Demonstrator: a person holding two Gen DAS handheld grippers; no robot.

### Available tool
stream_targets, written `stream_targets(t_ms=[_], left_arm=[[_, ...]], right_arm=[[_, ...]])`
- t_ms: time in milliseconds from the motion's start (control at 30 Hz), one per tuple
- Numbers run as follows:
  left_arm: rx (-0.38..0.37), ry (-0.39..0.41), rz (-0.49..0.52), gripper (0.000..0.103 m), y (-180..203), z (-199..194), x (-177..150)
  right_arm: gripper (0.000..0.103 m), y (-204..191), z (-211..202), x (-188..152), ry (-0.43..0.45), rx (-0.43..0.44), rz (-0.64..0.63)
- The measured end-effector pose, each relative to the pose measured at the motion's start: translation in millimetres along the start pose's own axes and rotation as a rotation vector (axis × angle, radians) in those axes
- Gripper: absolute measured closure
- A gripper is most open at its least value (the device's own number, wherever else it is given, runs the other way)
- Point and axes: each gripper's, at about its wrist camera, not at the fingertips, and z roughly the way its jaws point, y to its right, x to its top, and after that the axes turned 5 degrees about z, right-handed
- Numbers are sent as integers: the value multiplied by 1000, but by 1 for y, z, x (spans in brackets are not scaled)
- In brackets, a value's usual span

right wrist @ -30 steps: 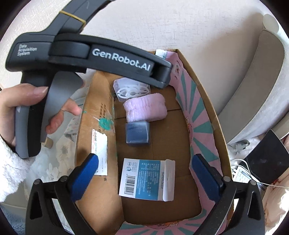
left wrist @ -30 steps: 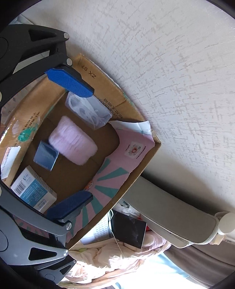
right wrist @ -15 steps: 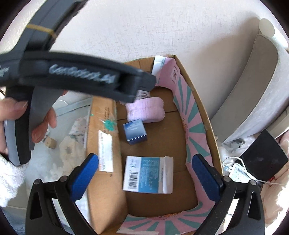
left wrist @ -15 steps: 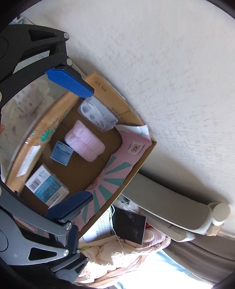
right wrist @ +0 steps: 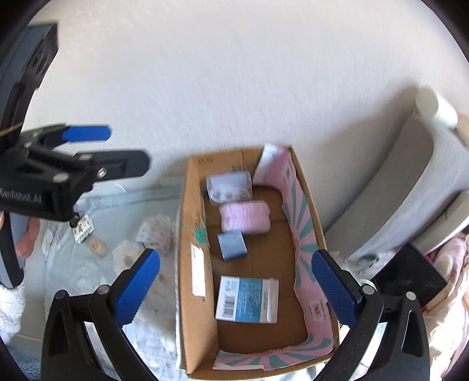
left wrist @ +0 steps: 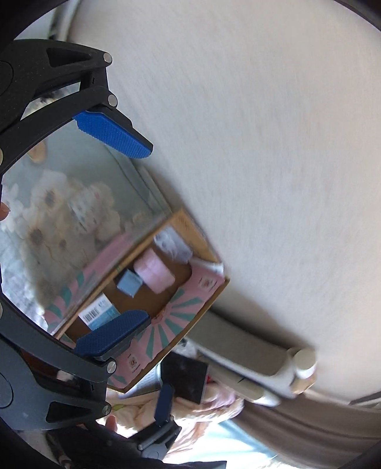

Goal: Organize objects
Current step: 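Move both tools back over the remaining items on the sheet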

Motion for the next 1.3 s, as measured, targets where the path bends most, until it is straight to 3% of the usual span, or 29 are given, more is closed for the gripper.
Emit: stream_targets(t_ms=[367,733,967,1300], left_arm=[[146,108,-200,0,-76,-93,-59],[320,132,-362,0,-145,-151,-149],[338,86,-428,0,-165,-139,-202],[249,-21,-472,0,-181,-68,-258]], right_arm=[[0,-56,-36,29,135,80,-60],[0,-123,-27,29,154,180,-144],[0,-163,-6,10,148,252,-198],[1,-206,57,-32,56,300,-272]])
